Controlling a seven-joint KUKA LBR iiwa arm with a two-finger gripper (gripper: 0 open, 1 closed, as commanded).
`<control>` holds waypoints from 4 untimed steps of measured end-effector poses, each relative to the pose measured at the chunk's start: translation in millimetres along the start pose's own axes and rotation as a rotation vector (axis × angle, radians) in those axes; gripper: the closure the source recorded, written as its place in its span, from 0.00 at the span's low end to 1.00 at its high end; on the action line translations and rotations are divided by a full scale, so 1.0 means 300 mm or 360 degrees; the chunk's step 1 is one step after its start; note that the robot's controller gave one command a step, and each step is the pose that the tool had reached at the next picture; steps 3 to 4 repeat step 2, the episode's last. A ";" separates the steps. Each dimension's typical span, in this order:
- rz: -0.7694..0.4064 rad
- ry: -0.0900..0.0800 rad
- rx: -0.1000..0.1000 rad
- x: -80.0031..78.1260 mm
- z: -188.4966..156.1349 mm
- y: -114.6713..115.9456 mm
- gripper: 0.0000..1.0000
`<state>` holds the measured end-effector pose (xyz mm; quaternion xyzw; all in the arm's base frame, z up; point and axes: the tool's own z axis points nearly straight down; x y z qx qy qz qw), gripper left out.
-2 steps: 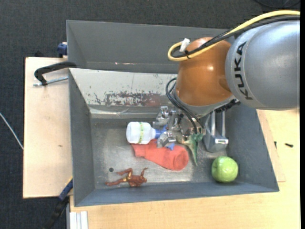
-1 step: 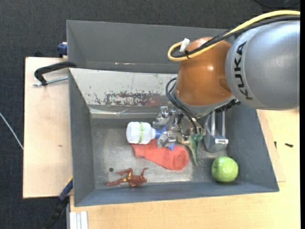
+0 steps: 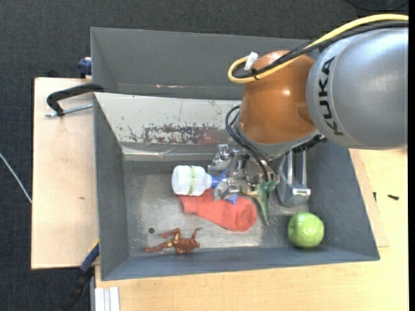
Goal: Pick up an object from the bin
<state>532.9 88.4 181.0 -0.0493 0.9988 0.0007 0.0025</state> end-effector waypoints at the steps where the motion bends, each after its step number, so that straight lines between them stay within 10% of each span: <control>1: -0.0185 0.0008 0.0000 0.028 0.003 0.033 1.00; 4: -0.0221 0.0009 -0.0002 -0.009 -0.152 -0.001 1.00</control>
Offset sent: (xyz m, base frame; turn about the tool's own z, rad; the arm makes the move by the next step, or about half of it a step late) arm 0.0226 -0.0156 0.1025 -0.0705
